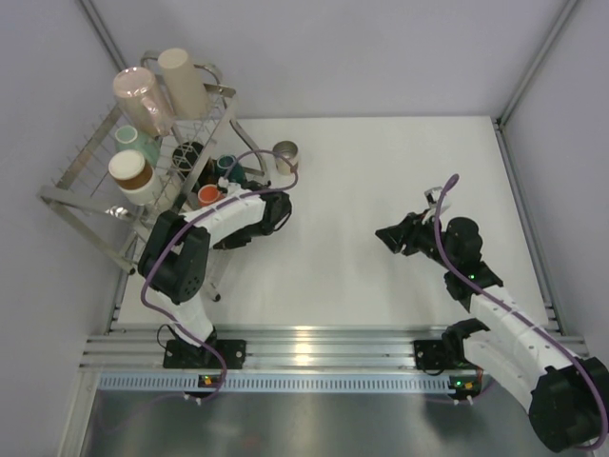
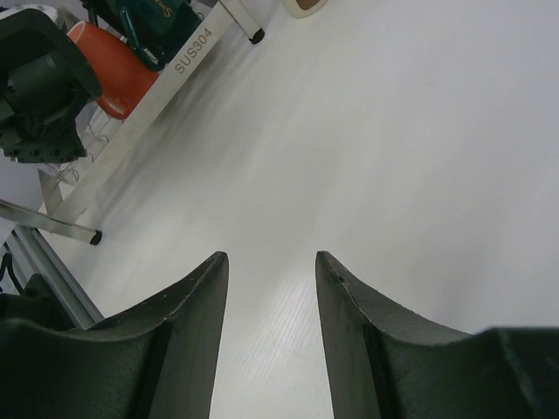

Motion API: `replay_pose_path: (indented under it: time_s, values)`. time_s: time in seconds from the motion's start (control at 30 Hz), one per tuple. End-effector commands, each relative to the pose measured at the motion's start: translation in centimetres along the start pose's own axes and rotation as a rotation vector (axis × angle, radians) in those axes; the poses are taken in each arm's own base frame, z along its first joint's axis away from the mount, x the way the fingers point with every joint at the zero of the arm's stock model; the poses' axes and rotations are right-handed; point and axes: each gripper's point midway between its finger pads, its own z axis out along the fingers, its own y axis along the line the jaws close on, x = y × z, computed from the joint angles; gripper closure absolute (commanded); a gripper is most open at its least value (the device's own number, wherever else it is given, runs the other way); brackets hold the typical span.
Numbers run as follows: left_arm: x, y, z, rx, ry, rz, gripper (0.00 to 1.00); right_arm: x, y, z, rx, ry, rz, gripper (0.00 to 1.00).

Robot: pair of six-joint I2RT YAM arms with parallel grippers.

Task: Load the cups into the dish rack
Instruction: Place the cup upside down on the dish rack

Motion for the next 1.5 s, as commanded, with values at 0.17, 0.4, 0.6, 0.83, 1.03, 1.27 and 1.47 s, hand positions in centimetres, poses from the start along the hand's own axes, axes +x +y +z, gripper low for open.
replay_pose_path:
  time_s: [0.17,0.4,0.6,0.83,1.03,1.27,1.47]
  values:
    - [1.5,4.8,-0.5,-0.107,0.025,0.149,1.00,-2.8,1.3,0.1,-0.049,-0.069,-0.047,0.54]
    - [0.4,5.8,0.3,-0.145,0.003,0.128,1.00,-3.1,1.3,-0.2,-0.042,-0.078,-0.053,0.54]
    - [-0.4,6.6,0.8,-0.156,0.005,0.082,1.00,-3.0,1.3,-0.2,-0.040,-0.075,-0.052,0.54]
    - [-1.6,6.7,0.8,-0.163,-0.024,0.042,1.00,-3.2,1.3,-0.2,-0.036,-0.071,-0.055,0.55]
    - [-3.0,5.9,0.1,-0.134,-0.044,0.023,1.00,-3.5,1.4,0.0,-0.035,-0.073,-0.054,0.54]
    - [-5.4,1.7,-4.8,0.090,-0.102,0.009,1.00,-3.9,2.6,1.3,-0.101,-0.045,0.035,0.63]
    - [-6.8,-3.8,-12.0,0.441,-0.173,0.032,1.00,-4.3,3.5,2.6,-0.128,-0.036,0.130,1.00]
